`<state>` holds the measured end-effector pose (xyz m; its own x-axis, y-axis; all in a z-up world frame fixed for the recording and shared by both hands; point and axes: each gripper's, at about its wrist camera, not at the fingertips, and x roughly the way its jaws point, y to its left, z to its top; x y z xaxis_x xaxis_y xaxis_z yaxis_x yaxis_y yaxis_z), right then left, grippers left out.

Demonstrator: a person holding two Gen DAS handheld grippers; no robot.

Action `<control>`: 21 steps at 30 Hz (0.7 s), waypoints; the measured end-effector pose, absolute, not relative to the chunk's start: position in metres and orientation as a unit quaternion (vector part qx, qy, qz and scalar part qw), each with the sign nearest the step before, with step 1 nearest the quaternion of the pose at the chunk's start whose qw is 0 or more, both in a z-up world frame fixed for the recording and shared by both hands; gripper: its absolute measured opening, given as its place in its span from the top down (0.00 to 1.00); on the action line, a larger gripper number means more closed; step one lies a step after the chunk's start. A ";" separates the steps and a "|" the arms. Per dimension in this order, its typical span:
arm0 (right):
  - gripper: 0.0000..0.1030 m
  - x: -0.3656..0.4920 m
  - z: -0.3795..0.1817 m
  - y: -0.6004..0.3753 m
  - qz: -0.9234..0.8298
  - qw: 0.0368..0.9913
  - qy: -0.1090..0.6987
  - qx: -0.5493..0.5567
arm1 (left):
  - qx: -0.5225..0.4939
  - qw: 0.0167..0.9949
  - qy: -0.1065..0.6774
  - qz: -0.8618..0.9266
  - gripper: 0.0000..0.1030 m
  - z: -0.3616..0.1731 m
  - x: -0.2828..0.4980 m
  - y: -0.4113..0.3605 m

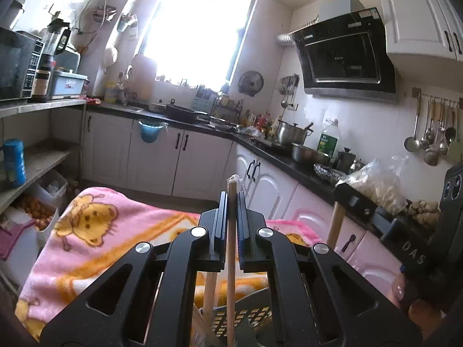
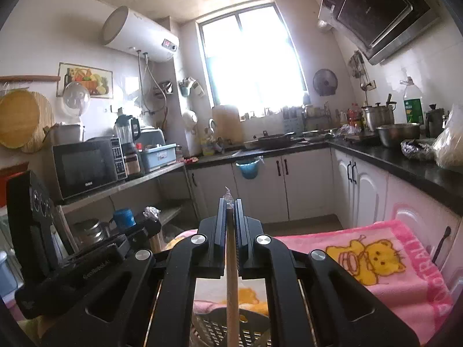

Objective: Organize utensils
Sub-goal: 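Lift both held chopstick pairs and carry them above the grey caddy, then lower the chopsticks into the caddy slots and open both tools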

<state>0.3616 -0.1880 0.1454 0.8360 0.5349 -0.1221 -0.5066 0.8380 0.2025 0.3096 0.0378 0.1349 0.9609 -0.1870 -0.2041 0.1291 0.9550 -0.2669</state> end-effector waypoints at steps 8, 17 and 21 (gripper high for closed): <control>0.94 0.364 0.113 -0.181 0.272 0.956 0.094 0.062 | -0.117 0.981 0.128 -0.089 0.99 0.118 0.312 0.029; 0.94 0.353 0.087 -0.182 0.270 0.957 0.101 0.038 | -0.103 0.979 0.147 -0.093 0.99 0.101 0.312 0.020; 0.94 0.346 0.080 -0.187 0.268 0.957 0.108 0.029 | -0.100 0.979 0.154 -0.093 0.99 0.097 0.312 0.020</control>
